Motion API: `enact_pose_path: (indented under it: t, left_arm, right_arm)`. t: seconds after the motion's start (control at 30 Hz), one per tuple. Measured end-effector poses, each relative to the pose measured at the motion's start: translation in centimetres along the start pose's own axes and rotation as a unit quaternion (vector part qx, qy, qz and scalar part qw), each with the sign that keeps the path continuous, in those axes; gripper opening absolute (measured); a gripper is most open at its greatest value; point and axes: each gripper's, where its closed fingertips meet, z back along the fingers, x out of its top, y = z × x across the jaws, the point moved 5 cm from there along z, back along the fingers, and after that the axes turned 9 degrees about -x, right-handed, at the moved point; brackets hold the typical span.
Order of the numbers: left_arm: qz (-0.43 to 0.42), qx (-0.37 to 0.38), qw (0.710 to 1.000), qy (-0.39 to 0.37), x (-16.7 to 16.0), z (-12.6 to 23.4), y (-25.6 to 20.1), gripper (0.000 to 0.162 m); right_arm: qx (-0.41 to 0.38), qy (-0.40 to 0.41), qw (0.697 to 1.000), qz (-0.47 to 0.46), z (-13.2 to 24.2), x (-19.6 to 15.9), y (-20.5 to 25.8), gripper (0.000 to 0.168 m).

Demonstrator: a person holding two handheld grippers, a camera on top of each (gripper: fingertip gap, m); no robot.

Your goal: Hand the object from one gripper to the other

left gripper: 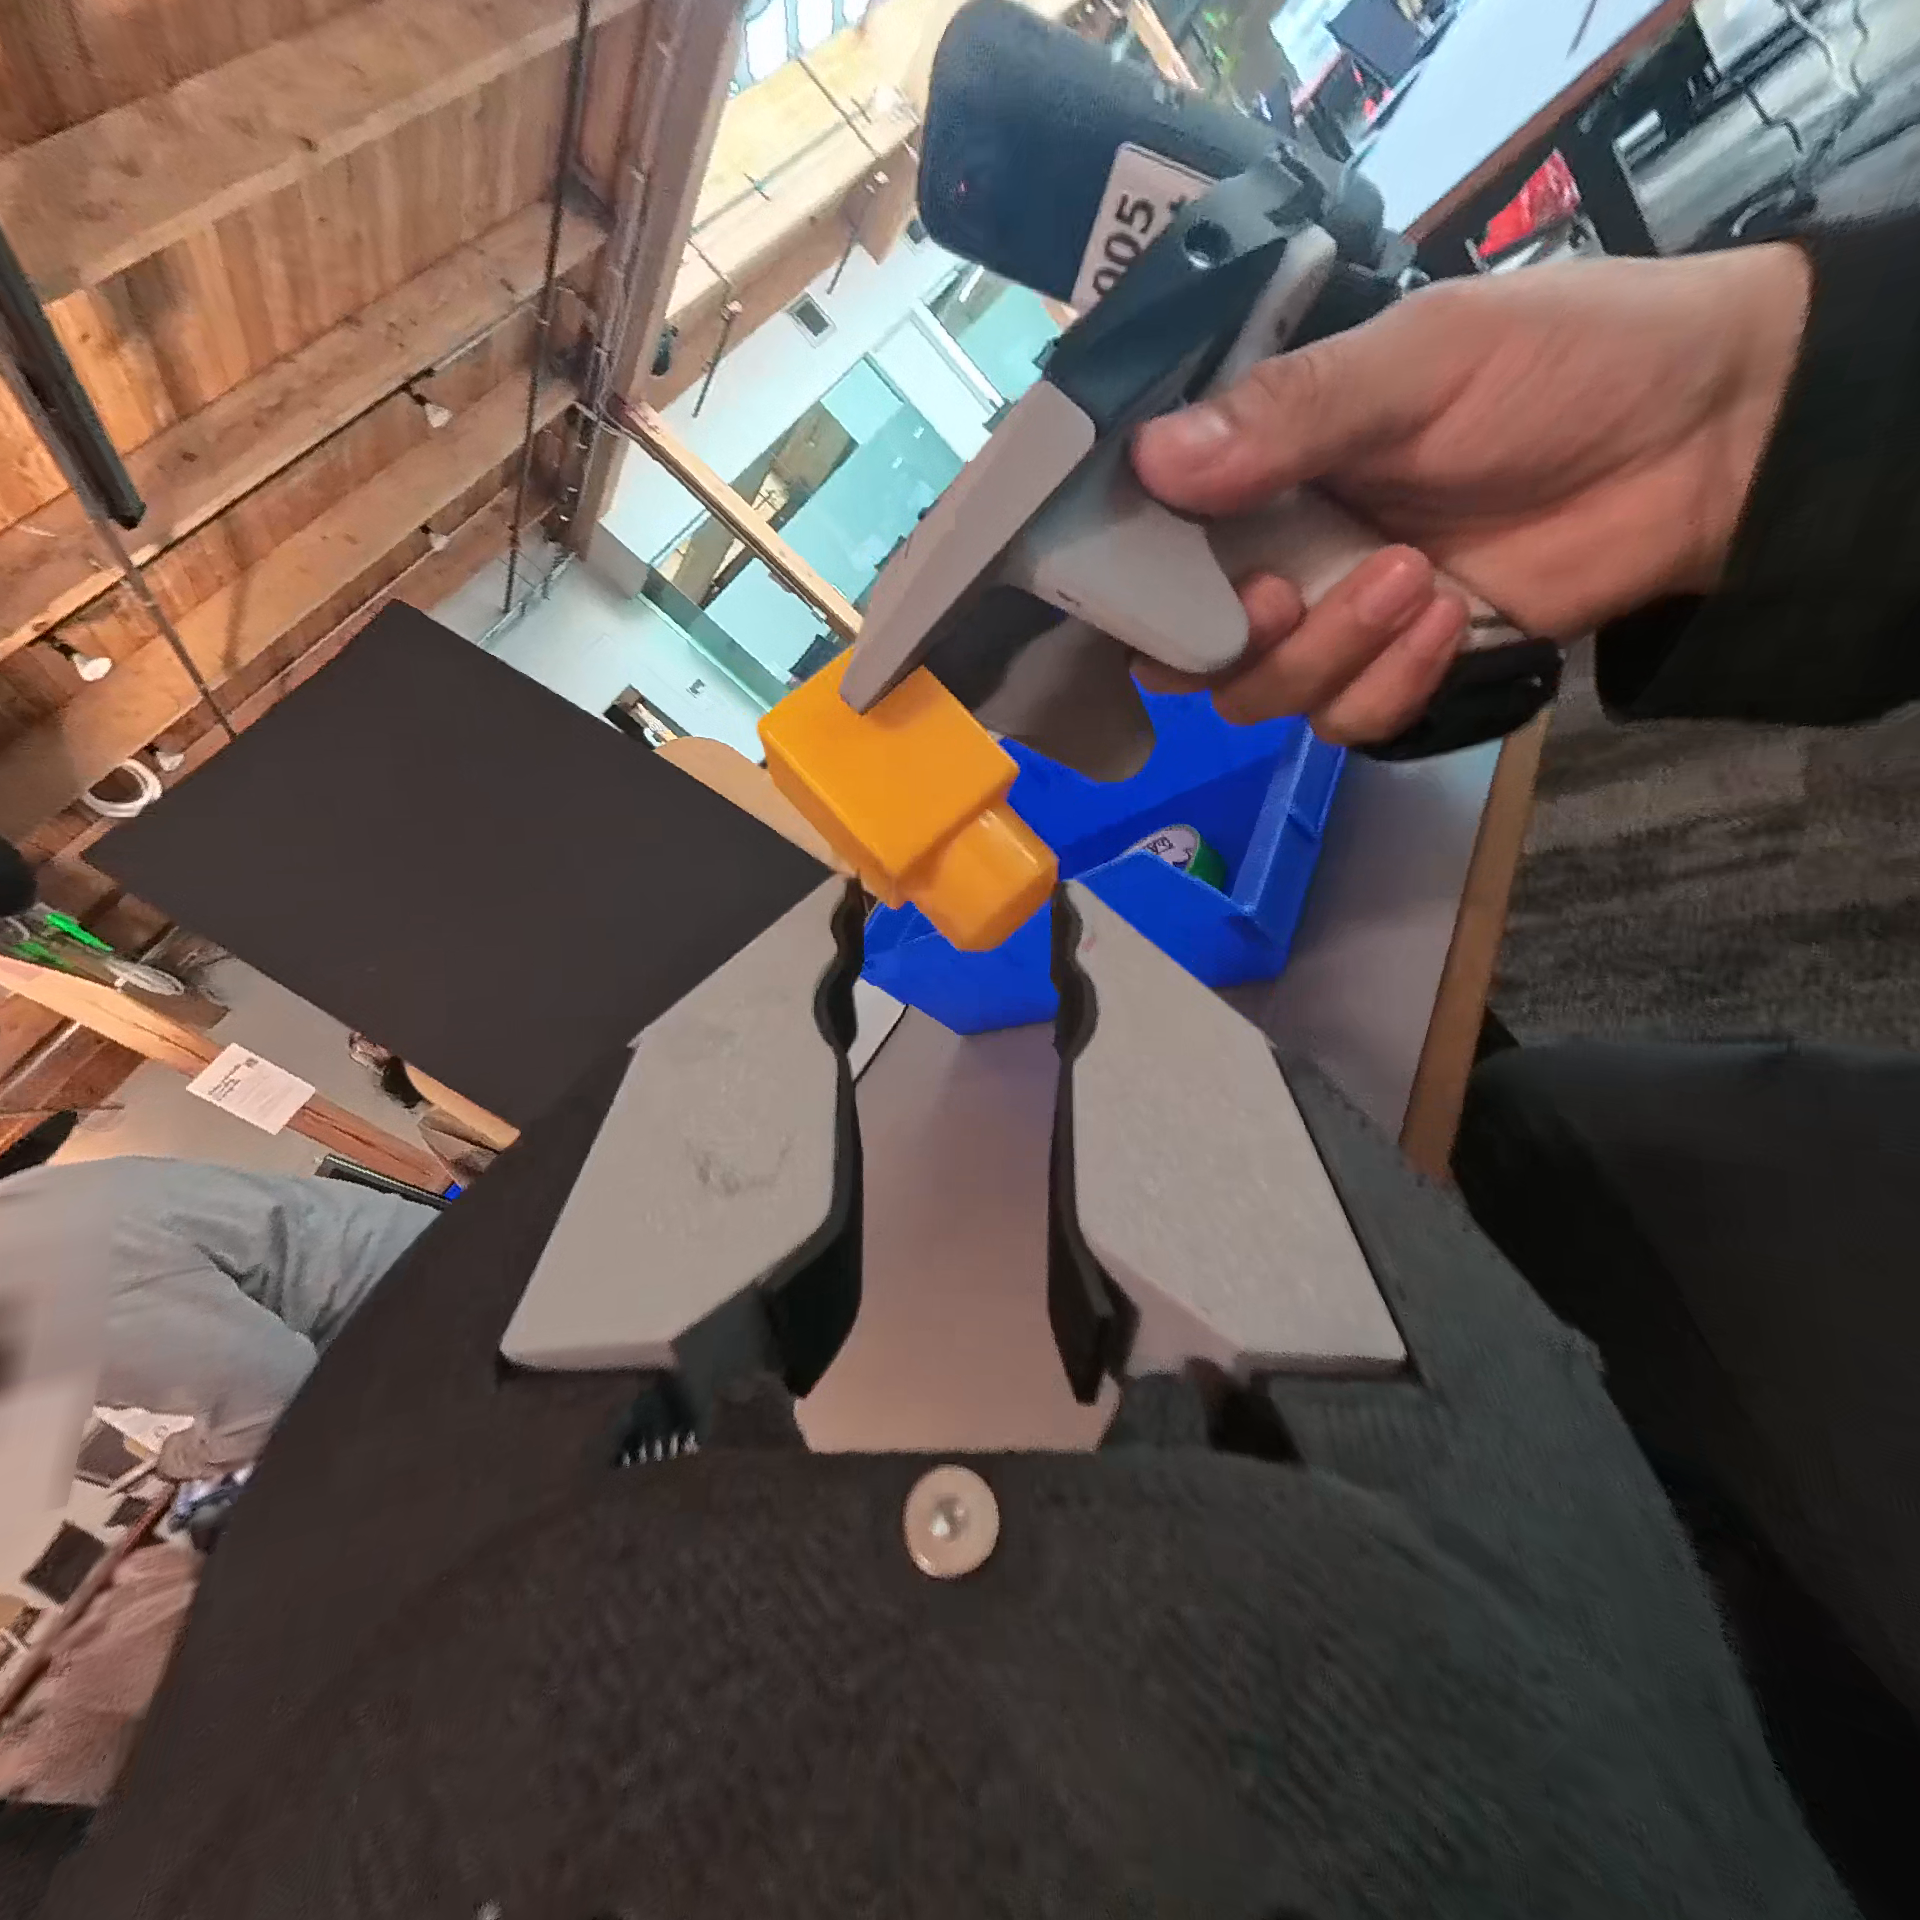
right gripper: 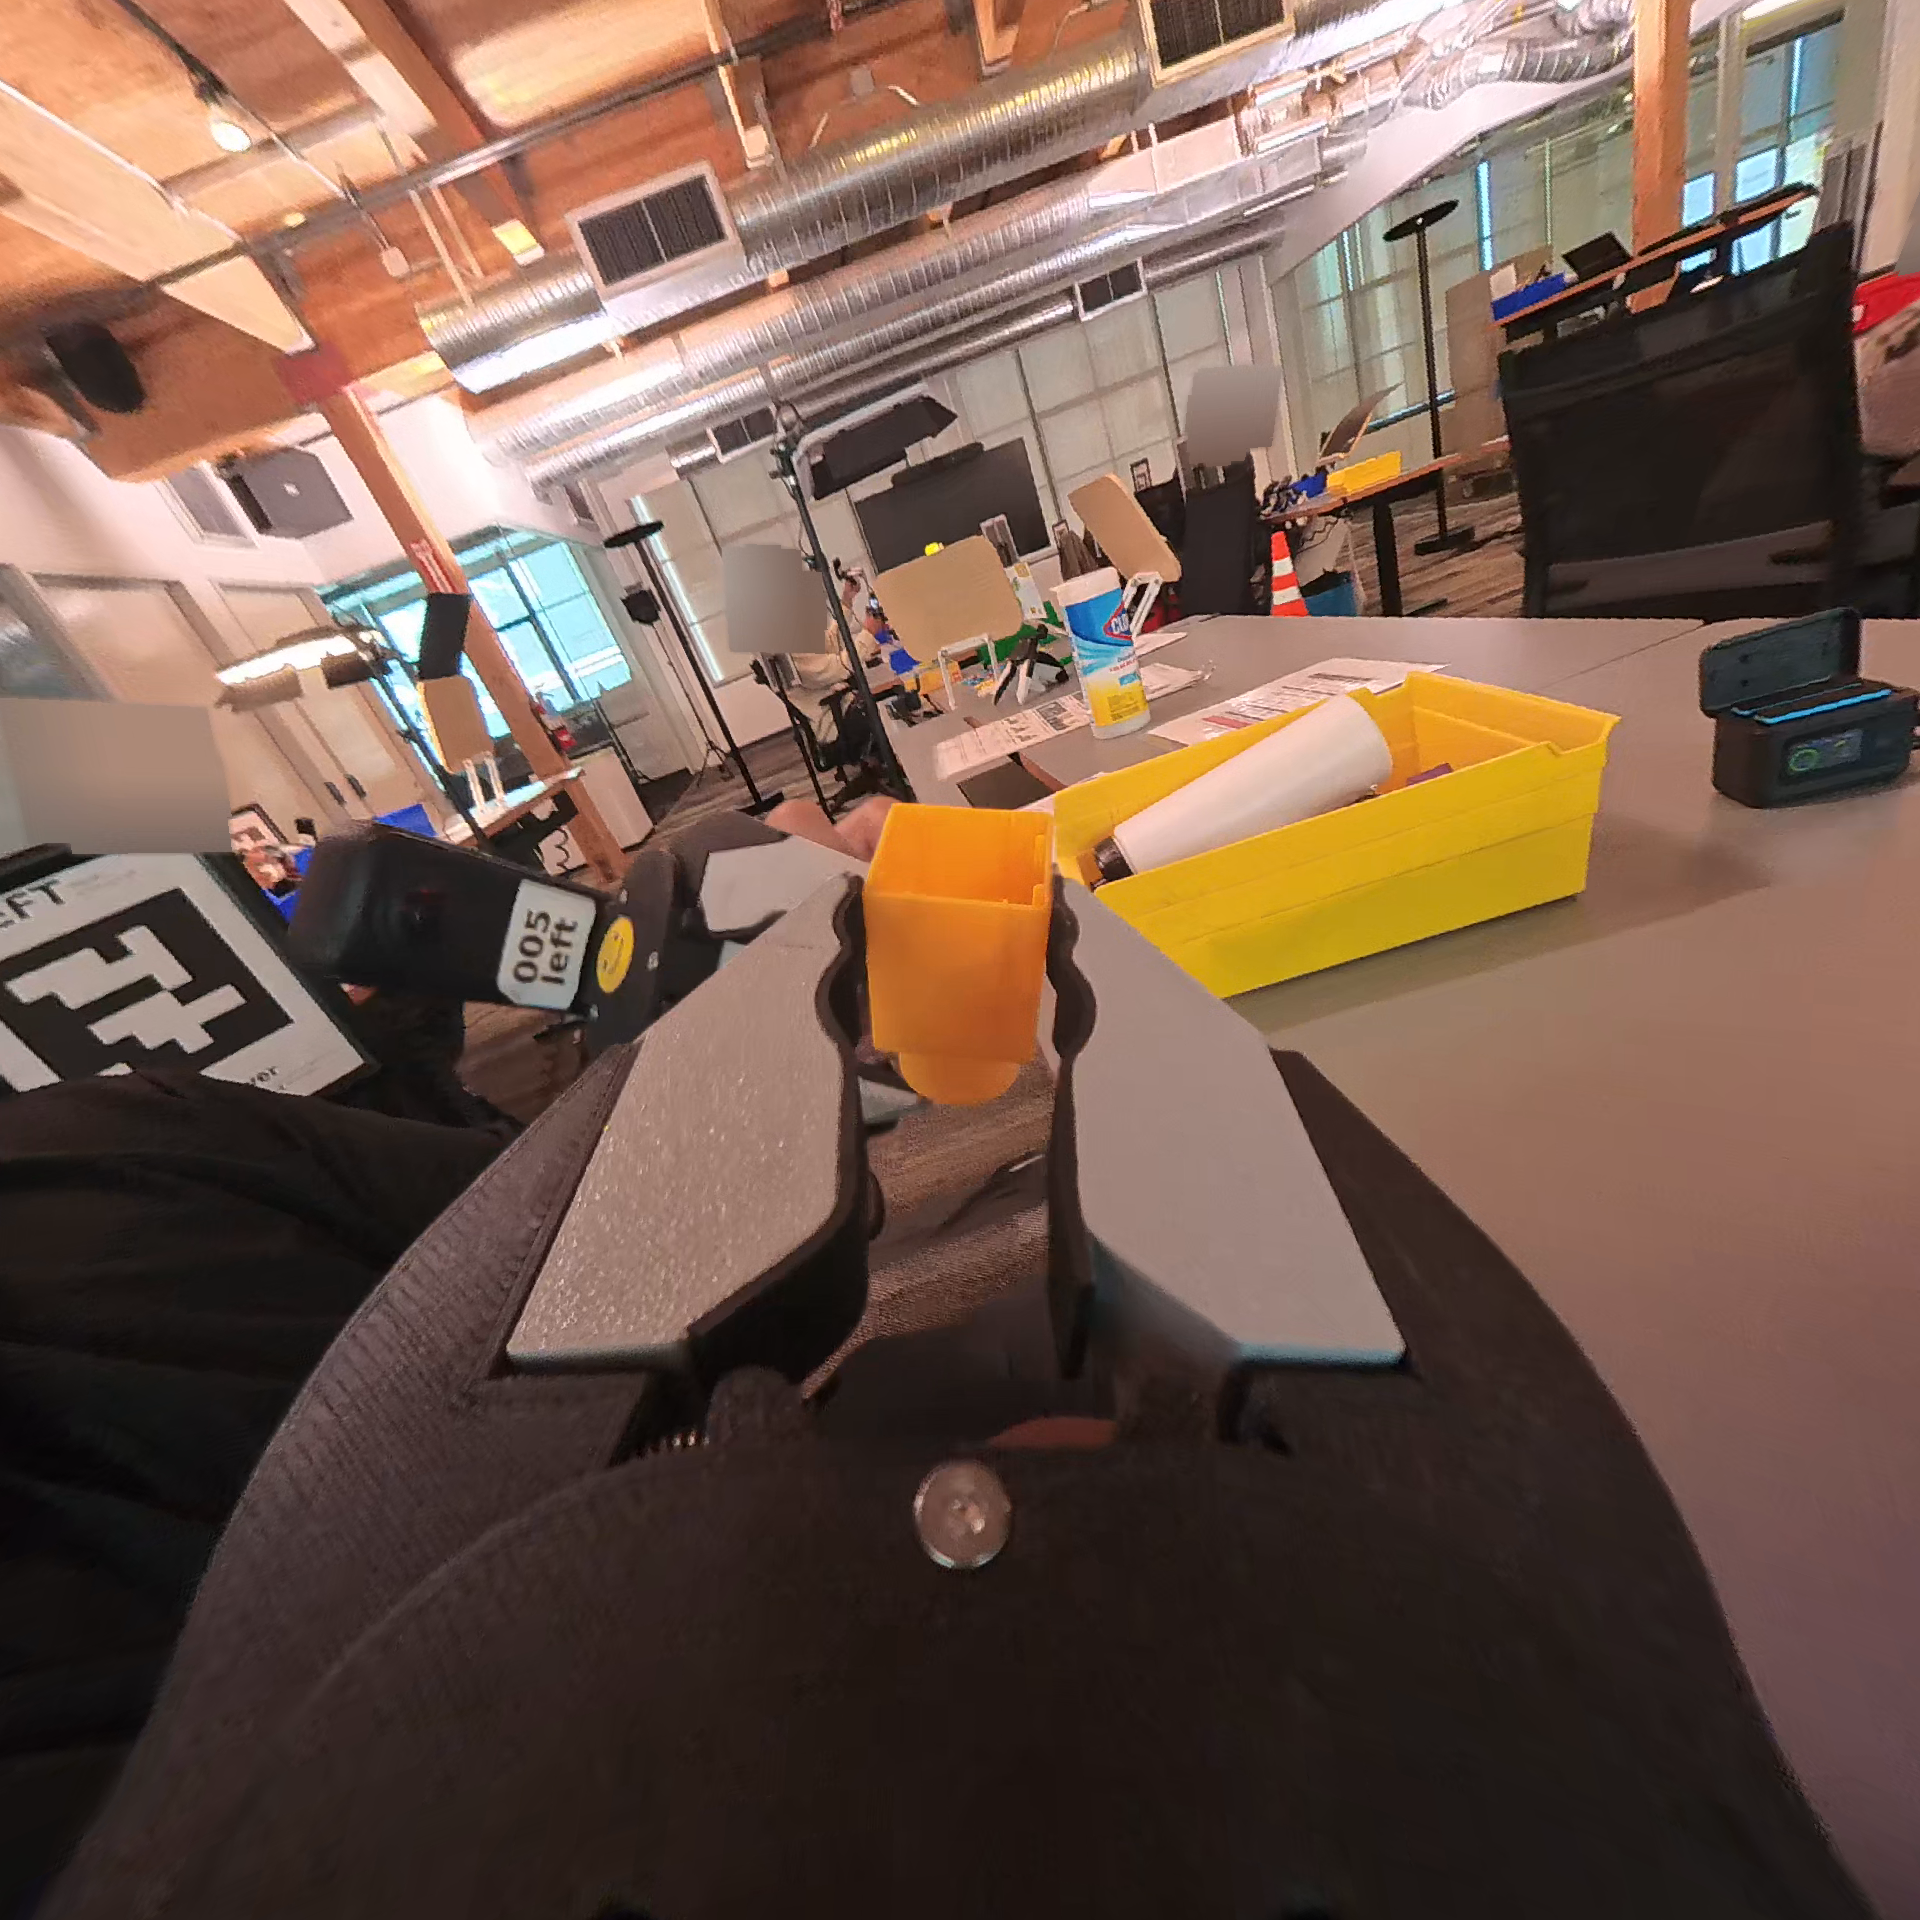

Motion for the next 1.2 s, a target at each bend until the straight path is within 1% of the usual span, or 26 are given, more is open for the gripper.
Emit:
enact_pose_path:
  t: [0.17,0.23,0.3,0.4,0.47,0.57,0.6,0.7,0.77,1.0,1.2]
  left_arm:
    - [-0.033,-0.024,0.999,0.026,-0.2,1.9,0.6,0.037]
    - [-0.051,-0.028,0.998,0.037,-0.5,2.6,0.7,0.038]
    - [-0.063,-0.051,0.996,0.039,-0.7,3.0,0.3,0.039]
    - [-0.086,-0.074,0.993,0.036,-0.5,3.2,-0.6,0.040]
    - [-0.115,-0.074,0.990,0.041,-0.5,3.2,-1.0,0.041]
    - [-0.152,-0.081,0.984,0.045,-0.5,3.2,-1.8,0.041]
    - [-0.158,-0.088,0.982,0.048,-0.5,3.1,-2.1,0.044]
    - [-0.169,-0.107,0.979,0.049,-0.6,3.1,-2.9,0.043]
    - [-0.173,-0.115,0.978,0.034,-0.2,3.1,-3.3,0.041]
    - [-0.162,-0.098,0.982,0.016,0.1,2.5,-2.9,0.038]
    - [-0.146,-0.087,0.985,0.007,0.2,2.1,-2.5,0.038]
  right_arm:
    - [0.003,0.020,1.000,0.011,0.2,-0.2,0.0,0.032]
    - [0.017,0.039,0.999,0.007,0.2,-0.6,0.2,0.032]
    - [0.031,0.065,0.997,0.009,0.2,-1.1,0.5,0.032]
    - [0.054,0.102,0.993,0.014,-0.1,-2.1,1.1,0.032]
    - [0.081,0.127,0.989,0.001,-0.3,-2.8,1.6,0.032]
    - [0.095,0.164,0.982,-0.006,-0.7,-4.1,1.7,0.032]
    - [0.099,0.173,0.980,-0.007,-0.9,-4.4,1.6,0.032]
    - [0.108,0.179,0.978,-0.021,-1.2,-4.8,1.6,0.033]
    - [0.111,0.185,0.976,-0.026,-1.3,-5.1,1.5,0.033]
    - [0.115,0.162,0.979,-0.048,-1.3,-4.6,1.0,0.032]
    - [0.104,0.143,0.983,-0.044,-1.2,-4.0,0.8,0.032]
